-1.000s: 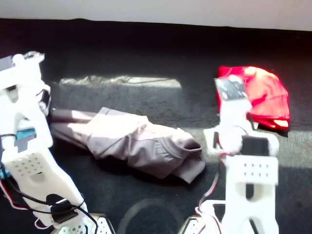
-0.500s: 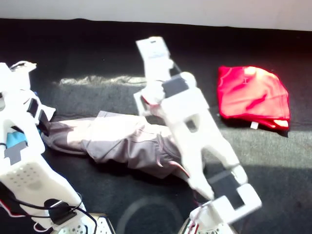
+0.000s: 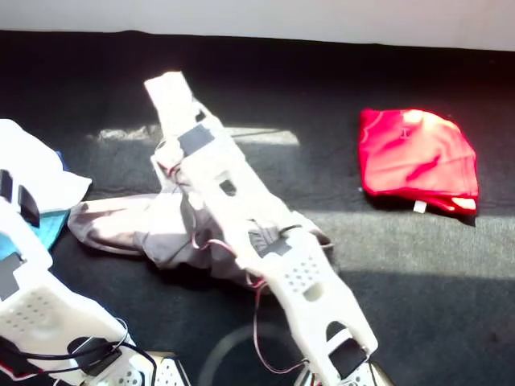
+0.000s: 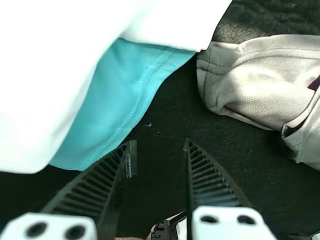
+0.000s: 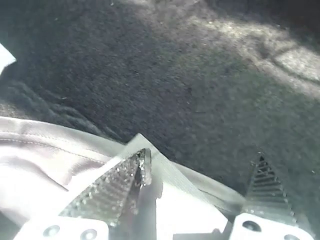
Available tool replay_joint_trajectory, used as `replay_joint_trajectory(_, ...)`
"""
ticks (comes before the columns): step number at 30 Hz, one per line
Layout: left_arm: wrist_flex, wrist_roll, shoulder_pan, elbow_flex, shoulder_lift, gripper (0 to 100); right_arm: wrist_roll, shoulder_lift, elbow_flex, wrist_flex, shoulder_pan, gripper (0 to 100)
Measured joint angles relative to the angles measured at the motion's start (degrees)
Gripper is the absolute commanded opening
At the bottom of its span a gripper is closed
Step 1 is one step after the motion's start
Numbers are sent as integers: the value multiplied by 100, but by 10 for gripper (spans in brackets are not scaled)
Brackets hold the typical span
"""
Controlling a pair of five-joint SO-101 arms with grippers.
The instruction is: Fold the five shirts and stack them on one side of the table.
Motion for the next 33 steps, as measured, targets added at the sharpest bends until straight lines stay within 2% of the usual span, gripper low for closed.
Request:
replay_joint_trajectory(6, 0, 0, -176, 0, 0, 161, 0, 668, -932, 141, -343, 305)
replay_joint_trajectory(16, 0, 0, -229, 0, 0, 161, 0, 1204, -993, 167, -404, 300)
replay_joint_trajectory(18, 0, 0, -229, 0, 0, 161, 0, 1301, -1029, 167, -404, 246)
replay_joint_trajectory(22, 0, 0, -229, 0, 0, 161, 0, 1459, -1160, 167, -413, 0)
replay_joint_trajectory(24, 0, 0, -229, 0, 0, 161, 0, 1486, -1213, 167, -387, 26)
replay_joint_trajectory(33, 0, 0, -229, 0, 0, 161, 0, 1530, -2259, 985, -123, 8)
